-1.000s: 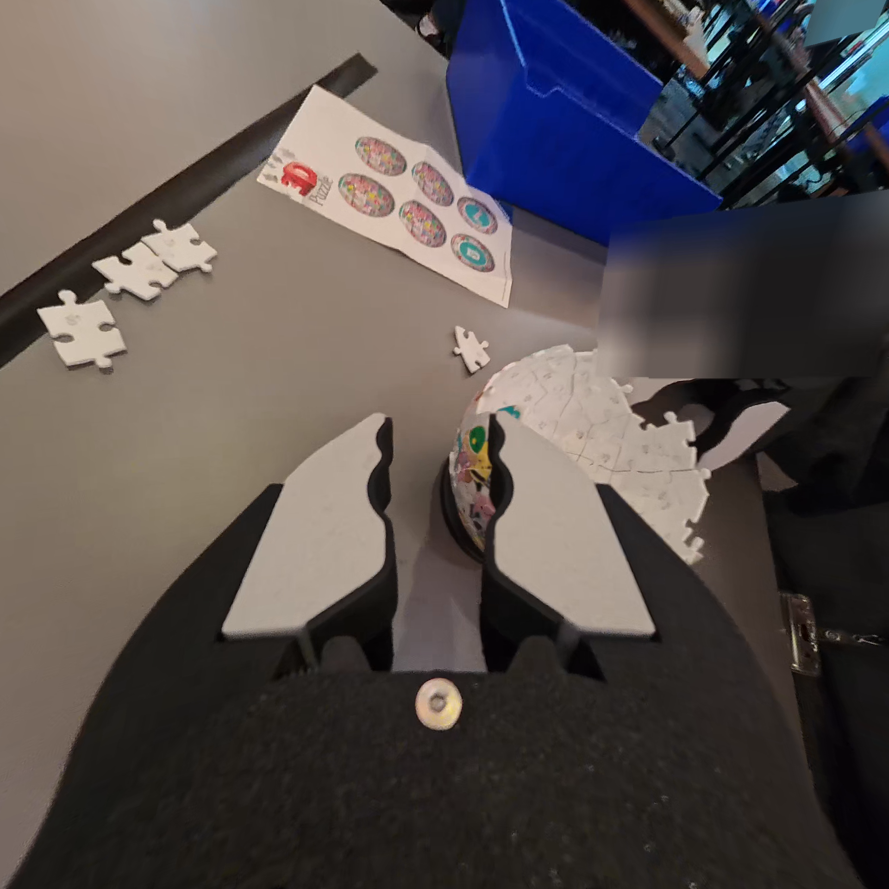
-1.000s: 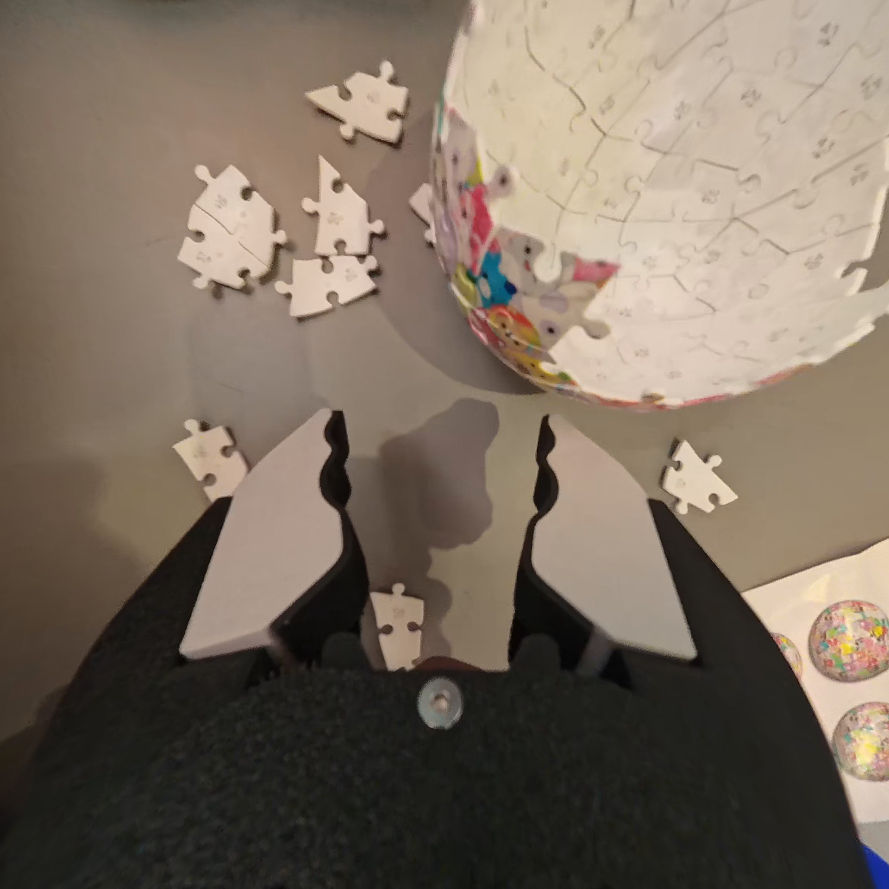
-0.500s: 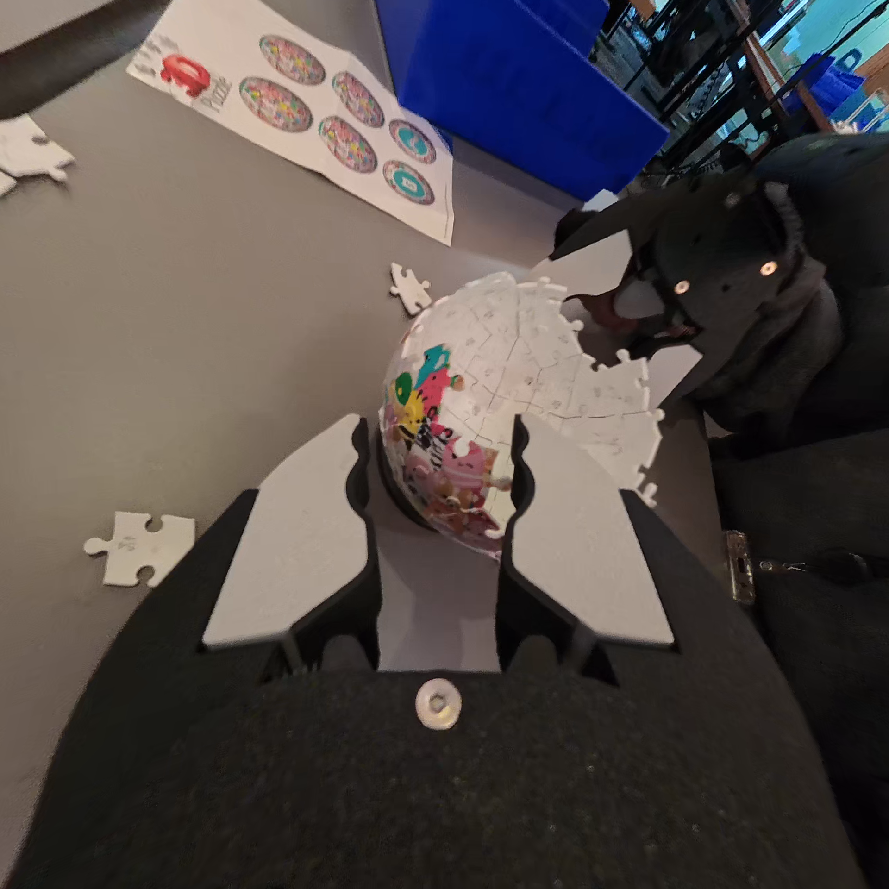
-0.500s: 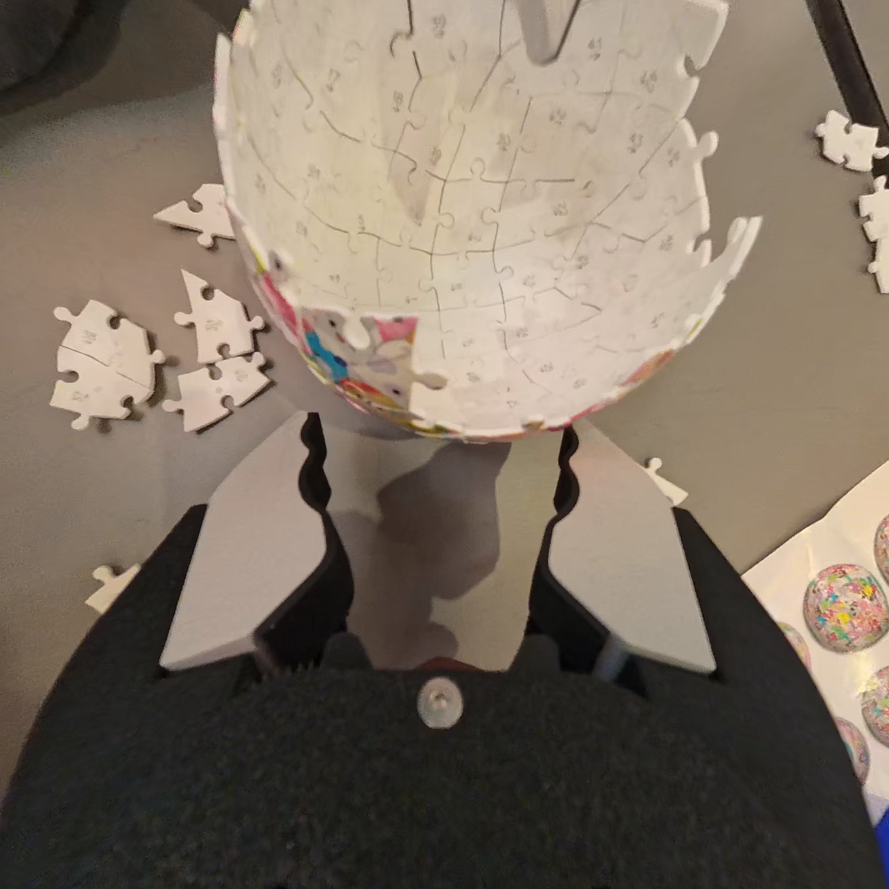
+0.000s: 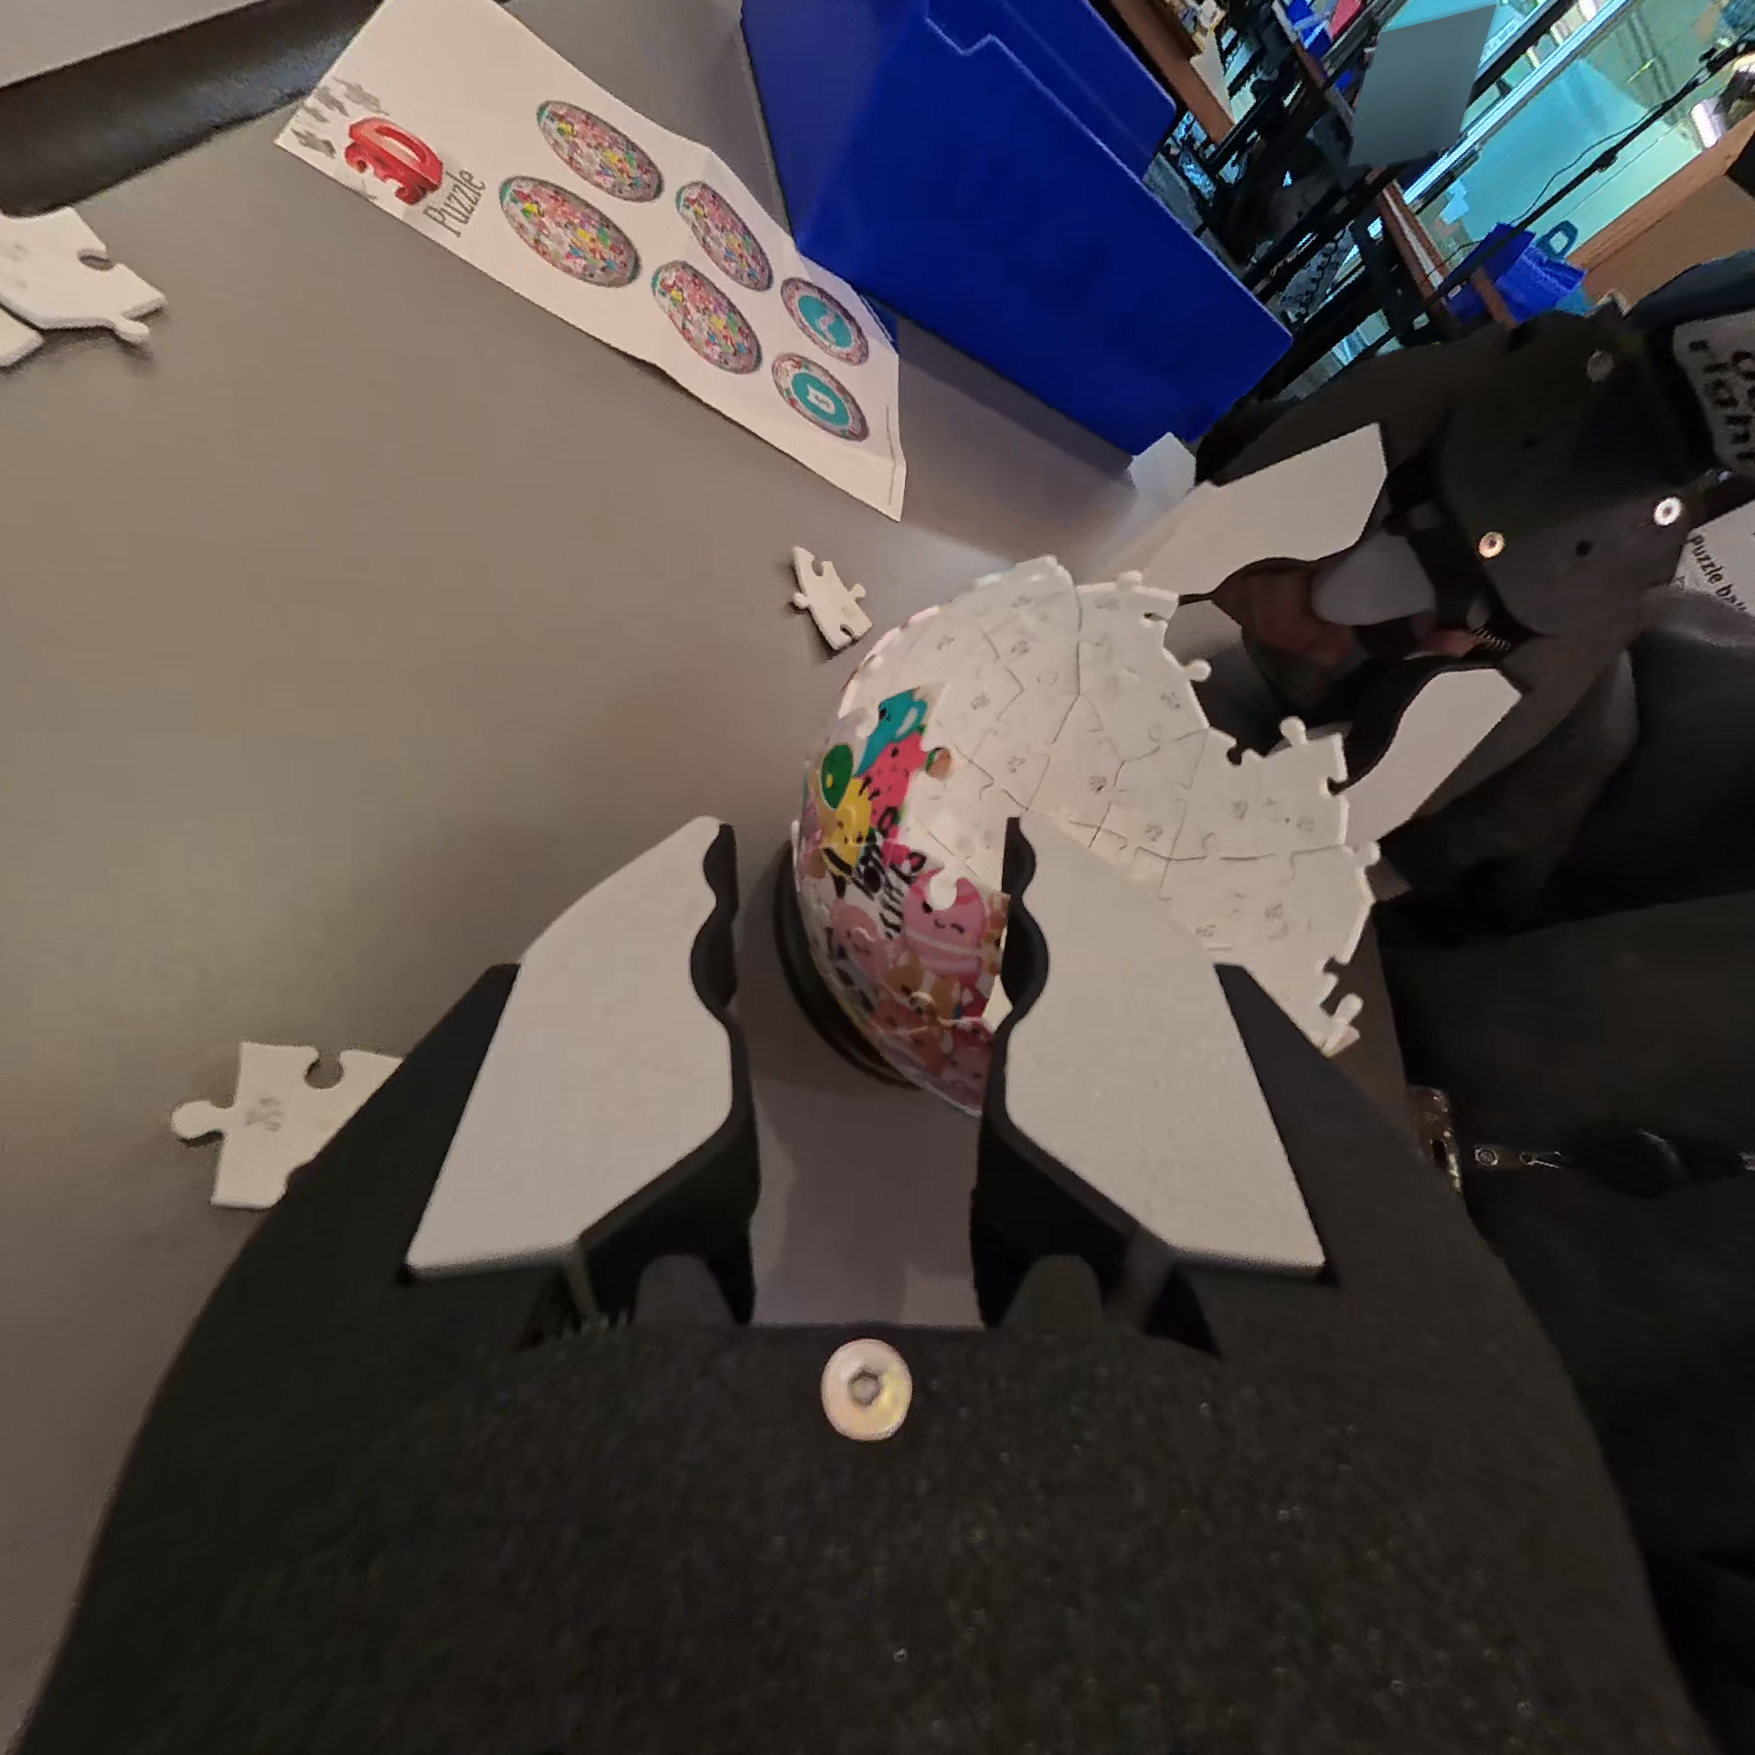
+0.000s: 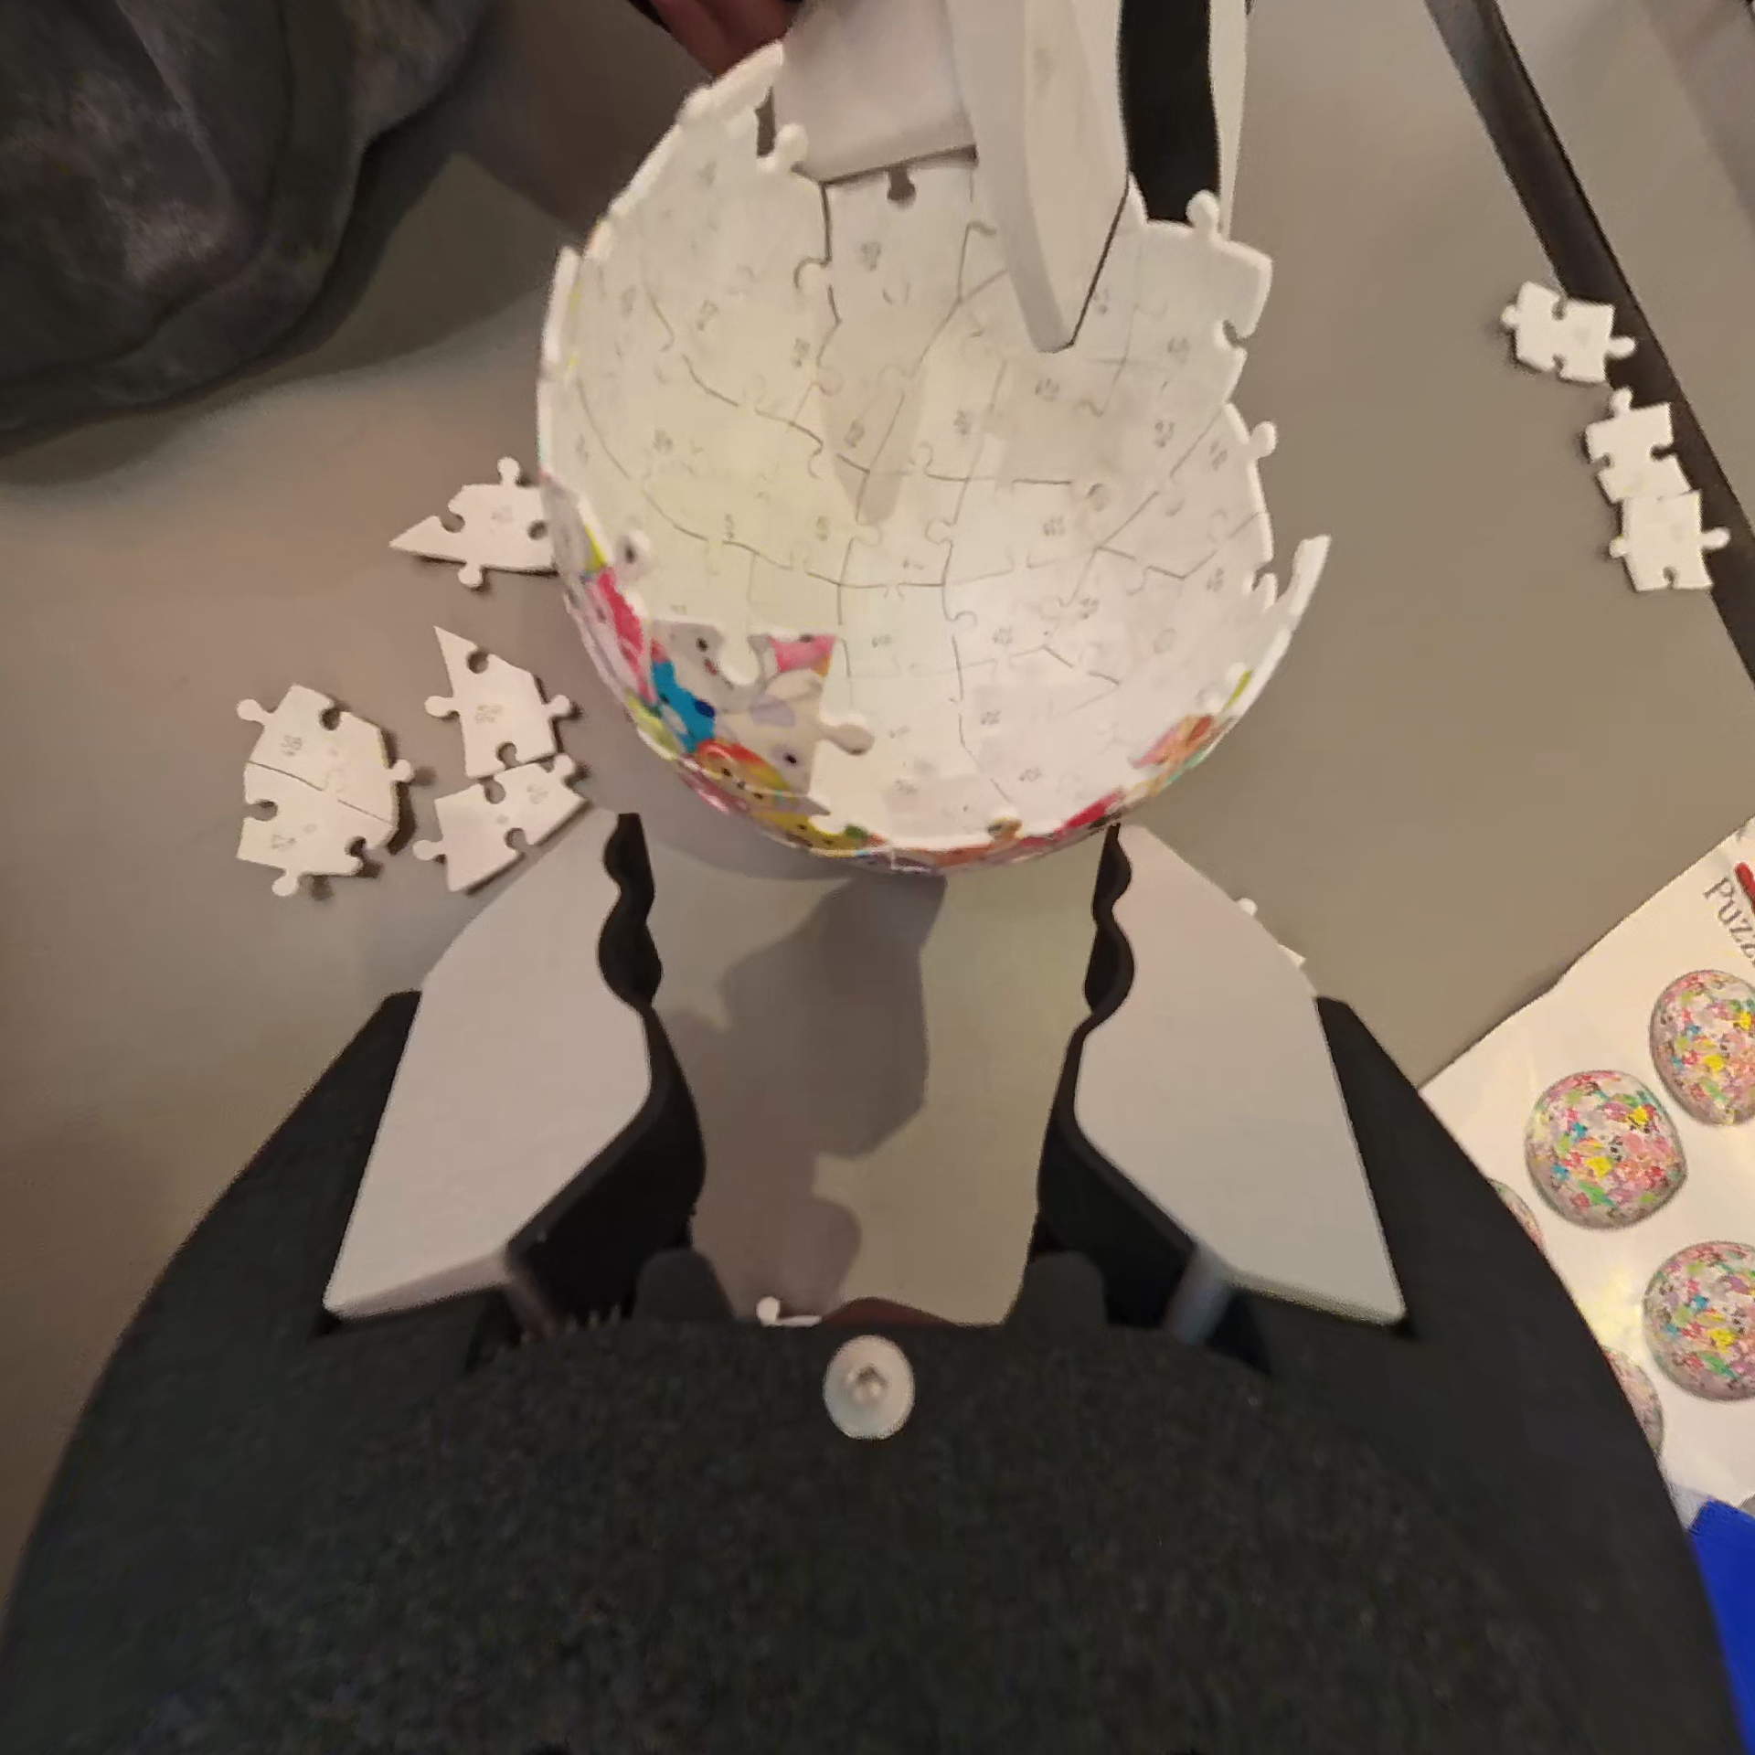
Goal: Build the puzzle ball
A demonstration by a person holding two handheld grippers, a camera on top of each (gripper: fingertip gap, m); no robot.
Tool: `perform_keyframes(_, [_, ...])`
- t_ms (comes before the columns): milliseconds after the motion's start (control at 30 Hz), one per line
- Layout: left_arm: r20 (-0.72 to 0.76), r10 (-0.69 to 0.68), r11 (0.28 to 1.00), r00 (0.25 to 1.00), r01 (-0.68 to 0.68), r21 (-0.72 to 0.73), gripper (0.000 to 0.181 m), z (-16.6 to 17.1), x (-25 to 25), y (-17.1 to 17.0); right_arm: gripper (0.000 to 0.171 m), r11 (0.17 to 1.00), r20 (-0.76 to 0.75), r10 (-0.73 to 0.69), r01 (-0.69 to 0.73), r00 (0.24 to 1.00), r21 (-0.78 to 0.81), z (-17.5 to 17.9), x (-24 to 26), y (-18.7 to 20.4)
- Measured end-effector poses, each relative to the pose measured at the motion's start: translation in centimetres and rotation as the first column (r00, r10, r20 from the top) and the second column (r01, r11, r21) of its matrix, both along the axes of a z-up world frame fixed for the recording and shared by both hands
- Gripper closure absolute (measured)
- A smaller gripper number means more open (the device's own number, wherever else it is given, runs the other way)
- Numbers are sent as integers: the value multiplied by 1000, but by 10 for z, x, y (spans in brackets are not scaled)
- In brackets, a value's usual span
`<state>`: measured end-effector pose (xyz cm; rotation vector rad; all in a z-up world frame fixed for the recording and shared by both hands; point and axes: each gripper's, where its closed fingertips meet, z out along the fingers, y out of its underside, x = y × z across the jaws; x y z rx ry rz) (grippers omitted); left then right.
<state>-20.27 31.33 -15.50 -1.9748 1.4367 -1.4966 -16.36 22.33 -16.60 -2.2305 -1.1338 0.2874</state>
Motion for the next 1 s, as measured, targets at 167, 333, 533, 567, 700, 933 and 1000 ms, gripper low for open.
perform_keyframes(167, [-7,-20,1000,1000,20,9,128,-1,6,-6,83,1000,-27,-22,22,999,-16,-6,5,2])
perform_keyframes(333, [5,-20,1000,1000,20,9,128,1,7,-6,83,1000,-7,-15,15,1000,-4,-7,8,2])
perform_keyframes(533, [61,16,999,998,-19,45,124,23,-6,-2,83,998,-6,-57,57,998,41,-4,31,-25])
perform_keyframes(567, [57,28,997,998,-32,68,124,27,-14,-2,87,995,-17,-76,77,997,59,-2,34,-34])
perform_keyframes(700, [55,135,980,989,-141,141,124,41,-64,-20,94,967,-138,-160,184,977,179,3,30,-75])
perform_keyframes(933, [-149,287,910,946,-221,350,122,-16,-103,-149,105,896,-243,-221,295,944,332,9,24,-122])
perform_keyframes(1000, [-192,317,878,929,-211,430,120,-32,-89,-179,108,881,-214,-209,279,954,383,12,26,-120])
